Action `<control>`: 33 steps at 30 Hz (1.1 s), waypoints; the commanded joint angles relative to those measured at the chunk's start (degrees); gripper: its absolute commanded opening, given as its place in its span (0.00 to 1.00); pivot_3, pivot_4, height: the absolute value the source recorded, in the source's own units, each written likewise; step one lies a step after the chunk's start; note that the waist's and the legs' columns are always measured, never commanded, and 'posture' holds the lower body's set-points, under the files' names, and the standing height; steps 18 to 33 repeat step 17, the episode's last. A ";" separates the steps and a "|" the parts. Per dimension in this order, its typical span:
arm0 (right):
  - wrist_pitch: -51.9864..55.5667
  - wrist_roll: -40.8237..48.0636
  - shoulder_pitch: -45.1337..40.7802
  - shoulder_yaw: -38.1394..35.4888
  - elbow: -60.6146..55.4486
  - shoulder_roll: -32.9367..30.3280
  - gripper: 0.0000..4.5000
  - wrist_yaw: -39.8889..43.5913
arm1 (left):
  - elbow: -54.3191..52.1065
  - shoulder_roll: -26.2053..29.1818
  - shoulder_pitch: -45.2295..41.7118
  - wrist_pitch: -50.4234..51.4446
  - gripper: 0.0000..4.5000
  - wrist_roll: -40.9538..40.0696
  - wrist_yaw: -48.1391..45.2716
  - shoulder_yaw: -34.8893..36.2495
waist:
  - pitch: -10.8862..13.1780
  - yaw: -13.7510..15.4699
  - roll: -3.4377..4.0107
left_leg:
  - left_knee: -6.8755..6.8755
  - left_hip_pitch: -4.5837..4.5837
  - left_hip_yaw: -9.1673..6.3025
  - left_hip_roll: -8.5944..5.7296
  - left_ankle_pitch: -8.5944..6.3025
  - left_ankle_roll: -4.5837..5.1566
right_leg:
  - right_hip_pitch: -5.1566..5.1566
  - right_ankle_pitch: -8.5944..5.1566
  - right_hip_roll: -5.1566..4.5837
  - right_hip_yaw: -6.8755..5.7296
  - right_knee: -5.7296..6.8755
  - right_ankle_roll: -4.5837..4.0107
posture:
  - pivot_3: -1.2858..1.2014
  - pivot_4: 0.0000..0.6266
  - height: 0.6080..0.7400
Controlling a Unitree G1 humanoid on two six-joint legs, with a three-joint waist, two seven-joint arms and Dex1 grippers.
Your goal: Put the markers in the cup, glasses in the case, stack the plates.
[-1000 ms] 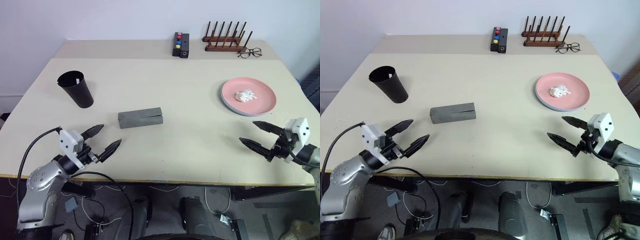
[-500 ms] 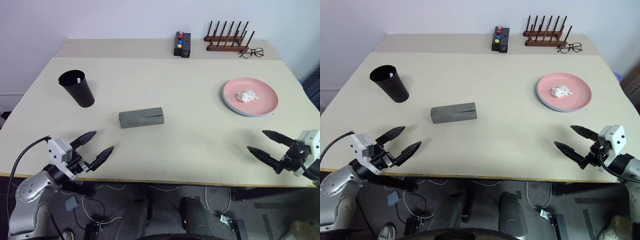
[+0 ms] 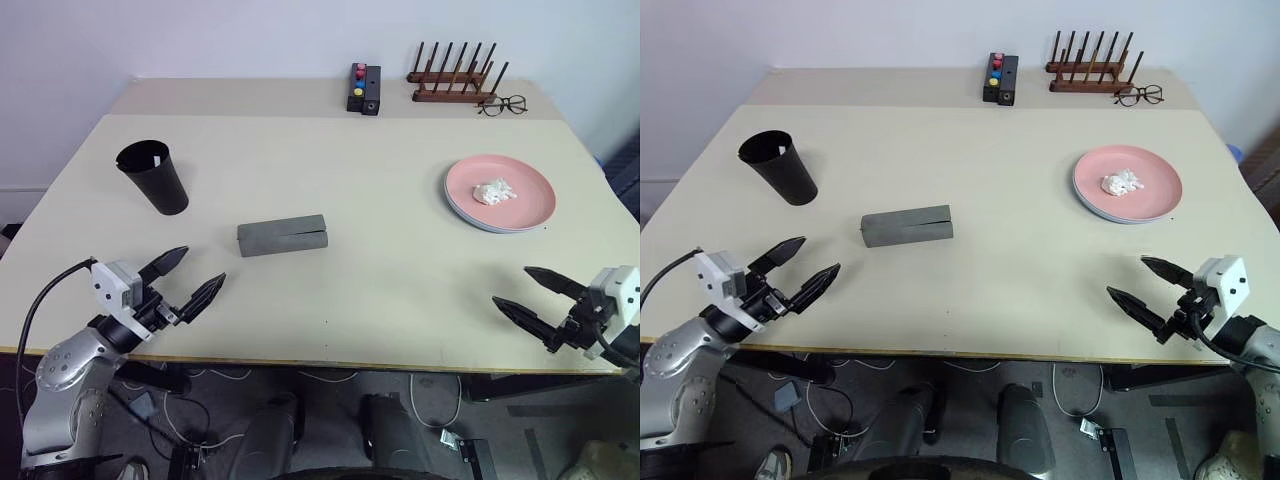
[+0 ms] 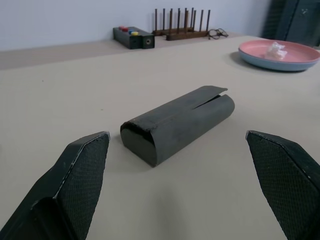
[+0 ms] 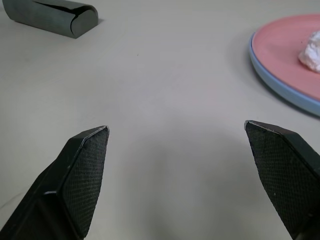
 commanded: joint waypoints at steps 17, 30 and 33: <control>4.72 2.92 -1.46 -1.88 -7.84 -0.30 0.98 -4.24 | -7.15 0.69 2.20 4.69 1.00 -0.98 1.88 -1.23 | 0.01 0.06 -0.01 | -0.03 -0.08 0.00 0.00 -0.01 0.02 | -0.06 0.00 0.00 -0.01 -0.07 -0.01 | 0.52 0.24 1.00; 4.72 2.92 -1.46 -1.88 -7.84 -0.30 0.98 -4.24 | -7.15 0.69 2.20 4.69 1.00 -0.98 1.88 -1.23 | 0.01 0.06 -0.01 | -0.03 -0.08 0.00 0.00 -0.01 0.02 | -0.06 0.00 0.00 -0.01 -0.07 -0.01 | 0.52 0.24 1.00; 4.72 2.92 -1.46 -1.88 -7.84 -0.30 0.98 -4.24 | -7.15 0.69 2.20 4.69 1.00 -0.98 1.88 -1.23 | 0.01 0.06 -0.01 | -0.03 -0.08 0.00 0.00 -0.01 0.02 | -0.06 0.00 0.00 -0.01 -0.07 -0.01 | 0.52 0.24 1.00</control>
